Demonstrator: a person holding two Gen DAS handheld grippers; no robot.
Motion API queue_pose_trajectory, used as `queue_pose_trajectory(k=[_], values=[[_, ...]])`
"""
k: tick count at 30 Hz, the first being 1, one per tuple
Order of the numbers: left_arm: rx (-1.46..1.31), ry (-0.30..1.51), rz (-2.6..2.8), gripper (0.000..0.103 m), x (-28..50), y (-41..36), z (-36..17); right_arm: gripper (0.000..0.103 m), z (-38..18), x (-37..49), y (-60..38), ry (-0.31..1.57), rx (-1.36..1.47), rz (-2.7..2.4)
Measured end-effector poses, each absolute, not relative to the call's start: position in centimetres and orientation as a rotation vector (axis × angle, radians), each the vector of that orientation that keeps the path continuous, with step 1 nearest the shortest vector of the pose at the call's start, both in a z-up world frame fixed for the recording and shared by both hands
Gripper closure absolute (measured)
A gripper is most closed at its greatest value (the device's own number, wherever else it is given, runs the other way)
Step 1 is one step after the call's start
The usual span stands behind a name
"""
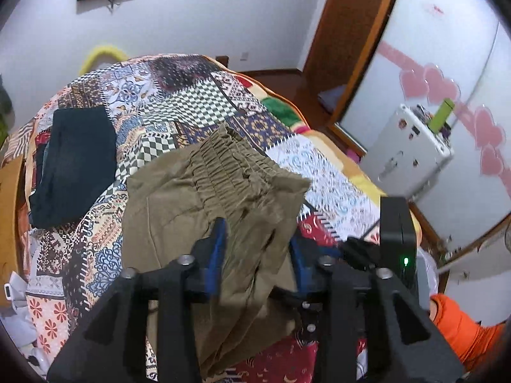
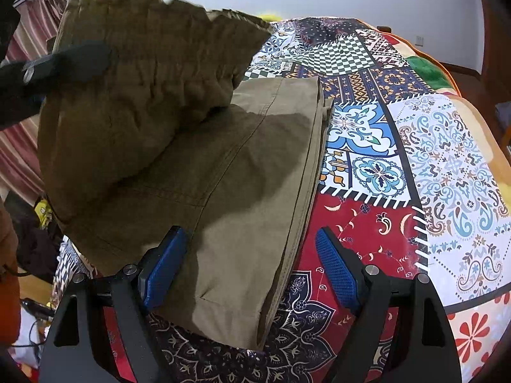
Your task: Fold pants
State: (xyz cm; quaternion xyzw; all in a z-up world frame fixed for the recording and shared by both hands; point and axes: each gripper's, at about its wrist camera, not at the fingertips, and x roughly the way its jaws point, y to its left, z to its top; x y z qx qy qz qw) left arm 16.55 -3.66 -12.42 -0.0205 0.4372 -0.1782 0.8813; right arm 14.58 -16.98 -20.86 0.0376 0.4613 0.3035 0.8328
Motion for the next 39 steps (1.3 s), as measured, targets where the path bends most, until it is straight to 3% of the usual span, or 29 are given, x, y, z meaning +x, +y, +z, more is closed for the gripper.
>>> queue_pose_trajectory(k=[2,8,17,33,39], values=[[-0.034,0.907,-0.377,0.046,16.0,-3.7,-12.2,0.022,-20.8,14.6,-17.0,0.975,0.08,0.643],[0.01,0.839,-0.274,0.028,16.3,-1.4,-11.0,0.022,-20.7,14.4,-17.2,0.979,0.071,0.637],[0.046,0.852,-0.111,0.01,22.8,3.9,-12.4,0.022,-20.2,13.3,-19.2,0.966,0.077,0.611],[0.108,1.239,-0.059,0.009,35.5,5.2,-26.7,0.022,-19.0,13.2,-25.1,0.938,0.154,0.433],[0.278,1.193,-0.041,0.004,33.4,4.7,-27.1,0.022,-18.4,13.5,-25.6,0.918,0.168,0.414]])
